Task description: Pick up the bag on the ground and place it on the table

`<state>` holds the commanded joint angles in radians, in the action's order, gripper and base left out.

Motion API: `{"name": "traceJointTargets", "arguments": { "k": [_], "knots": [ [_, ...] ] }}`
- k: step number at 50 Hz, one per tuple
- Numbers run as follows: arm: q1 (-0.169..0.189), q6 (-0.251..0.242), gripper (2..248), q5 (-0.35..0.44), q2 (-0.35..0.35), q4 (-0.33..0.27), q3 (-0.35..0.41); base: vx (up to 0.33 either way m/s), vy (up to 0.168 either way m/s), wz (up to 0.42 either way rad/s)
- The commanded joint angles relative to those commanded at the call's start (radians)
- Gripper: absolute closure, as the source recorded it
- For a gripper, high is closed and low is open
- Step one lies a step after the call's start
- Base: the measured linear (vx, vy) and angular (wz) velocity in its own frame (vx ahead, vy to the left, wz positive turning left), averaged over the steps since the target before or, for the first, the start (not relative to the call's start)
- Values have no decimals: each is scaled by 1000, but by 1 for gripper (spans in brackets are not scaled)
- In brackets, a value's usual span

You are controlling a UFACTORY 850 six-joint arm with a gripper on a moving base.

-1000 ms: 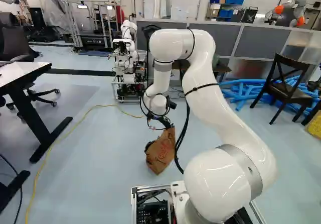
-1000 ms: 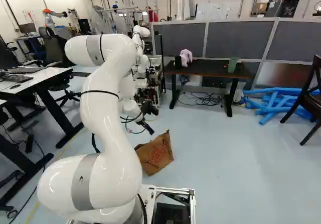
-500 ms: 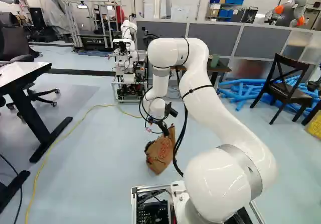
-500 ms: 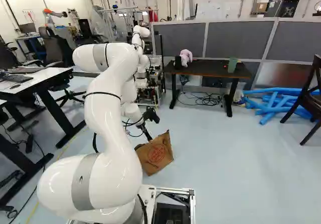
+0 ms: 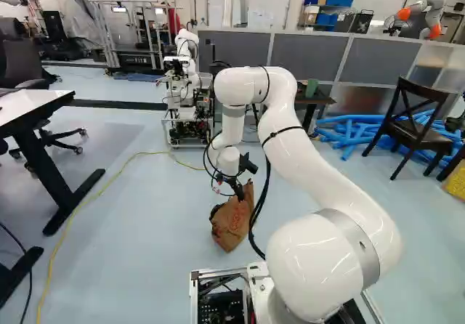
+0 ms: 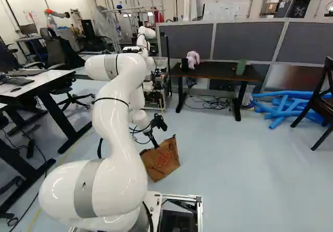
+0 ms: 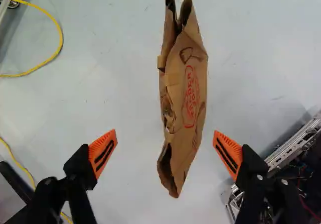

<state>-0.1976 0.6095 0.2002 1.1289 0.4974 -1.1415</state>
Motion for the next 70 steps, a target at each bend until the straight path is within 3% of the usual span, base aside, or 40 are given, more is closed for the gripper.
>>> {"name": "traceJointTargets", "arguments": {
  "k": [70],
  "knots": [
    [73, 0, 3, -215, 311, 0, -368, 0, 0, 0]
  ]
}}
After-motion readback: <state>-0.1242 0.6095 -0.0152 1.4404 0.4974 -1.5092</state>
